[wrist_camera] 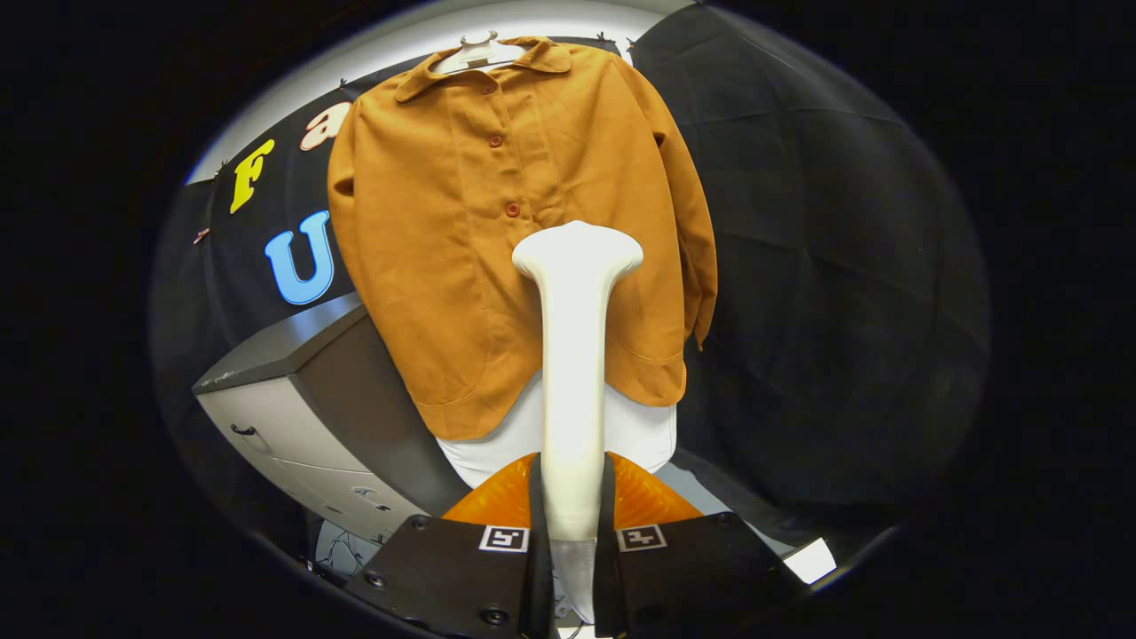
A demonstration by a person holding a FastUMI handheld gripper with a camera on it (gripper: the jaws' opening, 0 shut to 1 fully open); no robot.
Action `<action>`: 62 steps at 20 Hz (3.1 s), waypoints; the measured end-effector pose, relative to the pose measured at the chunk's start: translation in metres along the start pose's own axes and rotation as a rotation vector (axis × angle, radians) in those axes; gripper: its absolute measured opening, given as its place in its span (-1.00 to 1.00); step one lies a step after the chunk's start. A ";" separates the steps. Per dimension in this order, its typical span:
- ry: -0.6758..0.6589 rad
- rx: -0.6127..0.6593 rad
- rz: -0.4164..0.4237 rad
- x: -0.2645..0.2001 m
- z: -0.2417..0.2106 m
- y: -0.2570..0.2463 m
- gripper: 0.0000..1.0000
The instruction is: Iron the clothes twice with a garment steamer, once on the left side and once on the right side.
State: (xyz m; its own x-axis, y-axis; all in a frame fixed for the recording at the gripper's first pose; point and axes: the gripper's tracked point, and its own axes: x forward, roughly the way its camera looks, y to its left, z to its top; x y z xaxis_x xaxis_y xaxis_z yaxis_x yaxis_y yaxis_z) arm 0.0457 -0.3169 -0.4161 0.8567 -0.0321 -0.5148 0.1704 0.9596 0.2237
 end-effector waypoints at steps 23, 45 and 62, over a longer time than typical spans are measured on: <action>-0.389 -0.094 0.083 -0.164 0.199 0.239 -0.59; -0.529 -0.118 0.122 -0.222 0.210 0.354 -0.59; -0.474 -0.133 0.162 -0.211 0.190 0.368 -0.58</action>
State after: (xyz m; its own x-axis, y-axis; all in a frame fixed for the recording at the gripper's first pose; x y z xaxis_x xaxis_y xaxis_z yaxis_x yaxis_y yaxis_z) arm 0.0199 -0.0105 -0.0675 0.9987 0.0262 -0.0444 -0.0195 0.9891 0.1463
